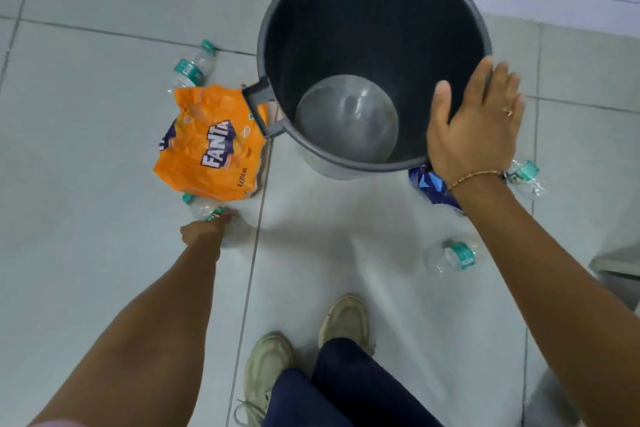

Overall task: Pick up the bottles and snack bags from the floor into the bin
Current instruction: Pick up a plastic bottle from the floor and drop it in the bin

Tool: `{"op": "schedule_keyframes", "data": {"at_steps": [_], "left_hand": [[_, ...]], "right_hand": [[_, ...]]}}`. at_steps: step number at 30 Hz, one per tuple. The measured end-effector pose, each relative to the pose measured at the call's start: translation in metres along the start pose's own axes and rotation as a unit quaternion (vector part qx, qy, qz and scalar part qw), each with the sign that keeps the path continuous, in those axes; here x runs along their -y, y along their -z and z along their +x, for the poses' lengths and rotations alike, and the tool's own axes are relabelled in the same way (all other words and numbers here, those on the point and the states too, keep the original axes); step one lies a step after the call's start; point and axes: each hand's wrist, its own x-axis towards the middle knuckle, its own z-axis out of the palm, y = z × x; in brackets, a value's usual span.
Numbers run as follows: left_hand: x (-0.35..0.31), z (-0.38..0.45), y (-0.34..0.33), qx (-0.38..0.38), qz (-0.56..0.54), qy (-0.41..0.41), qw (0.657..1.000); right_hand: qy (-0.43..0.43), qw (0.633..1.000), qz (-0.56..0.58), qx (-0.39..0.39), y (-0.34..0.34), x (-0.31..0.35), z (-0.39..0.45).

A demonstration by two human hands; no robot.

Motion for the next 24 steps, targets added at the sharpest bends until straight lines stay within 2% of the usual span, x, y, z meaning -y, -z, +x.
{"op": "schedule_keyframes", "data": {"at_steps": [3,5,8,10,12,15,17,19,21,24], "left_hand": [[0.007,0.003,-0.008,0.039,-0.069,-0.002,0.997],[0.013,-0.006,-0.003,0.057,-0.112,0.04,0.991],[0.019,-0.059,0.009,0.035,-0.143,0.034,0.989],[0.019,-0.115,0.018,0.033,-0.166,-0.036,0.985],[0.005,-0.18,0.035,0.036,-0.191,-0.149,0.97],[-0.039,-0.262,0.064,0.041,-0.222,-0.315,0.922],[-0.079,-0.292,0.076,0.064,-0.229,-0.384,0.892],[-0.119,-0.3,0.073,0.08,-0.186,-0.425,0.882],[-0.156,-0.297,0.058,0.088,-0.11,-0.442,0.886],[-0.197,-0.283,0.014,0.146,0.027,-0.395,0.907]], "right_hand": [[-0.004,1.0,0.005,-0.007,-0.002,0.002,0.001],[-0.009,1.0,0.006,-0.002,0.0,0.003,0.0],[-0.007,1.0,0.004,0.022,0.015,0.008,-0.002],[0.0,0.999,-0.001,0.047,0.019,0.01,-0.002],[0.007,0.997,-0.007,0.077,0.027,0.011,0.002],[0.013,0.993,-0.008,0.12,0.037,0.011,0.012],[0.016,0.99,-0.005,0.137,0.043,0.009,0.02],[0.021,0.989,0.0,0.148,0.045,0.008,0.027],[0.021,0.988,0.004,0.155,0.044,0.009,0.031],[0.018,0.989,0.013,0.148,0.04,0.007,0.032]]}}
